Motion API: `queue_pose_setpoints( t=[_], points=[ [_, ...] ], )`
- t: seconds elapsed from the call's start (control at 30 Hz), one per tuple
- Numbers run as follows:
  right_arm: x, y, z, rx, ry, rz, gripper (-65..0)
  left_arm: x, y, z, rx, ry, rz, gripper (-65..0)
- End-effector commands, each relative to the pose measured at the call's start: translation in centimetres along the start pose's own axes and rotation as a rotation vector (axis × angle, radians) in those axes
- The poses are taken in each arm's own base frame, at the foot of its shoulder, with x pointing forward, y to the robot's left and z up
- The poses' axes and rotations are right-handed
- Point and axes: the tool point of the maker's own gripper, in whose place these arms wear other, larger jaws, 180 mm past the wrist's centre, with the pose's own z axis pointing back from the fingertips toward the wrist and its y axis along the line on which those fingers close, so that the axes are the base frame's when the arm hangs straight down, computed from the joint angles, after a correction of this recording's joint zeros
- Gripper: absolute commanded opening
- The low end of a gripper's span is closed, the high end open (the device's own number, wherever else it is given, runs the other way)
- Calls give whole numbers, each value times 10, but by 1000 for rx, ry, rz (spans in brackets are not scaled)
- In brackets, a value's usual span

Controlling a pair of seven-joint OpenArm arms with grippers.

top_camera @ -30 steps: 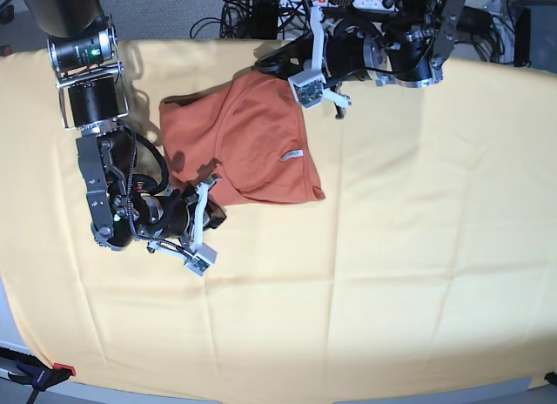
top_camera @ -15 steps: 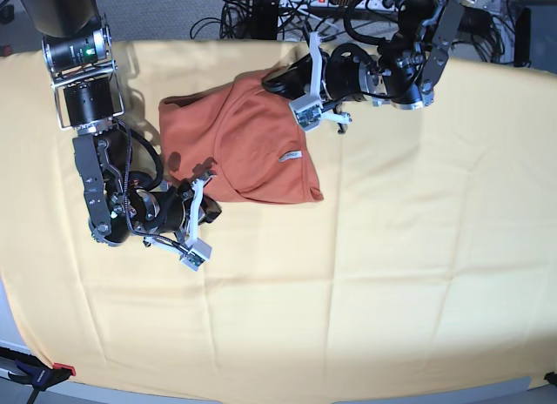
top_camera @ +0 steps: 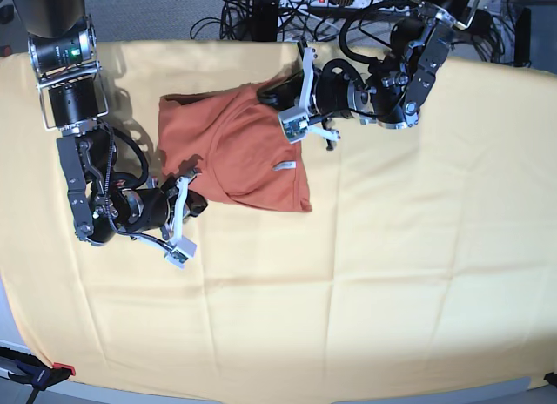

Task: Fold the T-shirt properly
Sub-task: 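Move the left gripper to the bundle and grasp its edge opposite the right gripper, then pull the bundle edges apart with both grippers to square it, release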

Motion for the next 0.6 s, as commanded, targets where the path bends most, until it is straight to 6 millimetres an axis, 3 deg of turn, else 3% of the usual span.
queue_pose_setpoints(
  t=[0.0,0.3,0.57],
  points=[
    [-2,-12,11,-37,18,21,-650,5,13,5,42,1,-30,-650],
    [-41,-13,19,-49,78,12,-650,2,58,6,103,17,-14,-650],
    [-63,28,27,25,58,56,-650,6,120,12,191,21,15,-650]
  ],
)
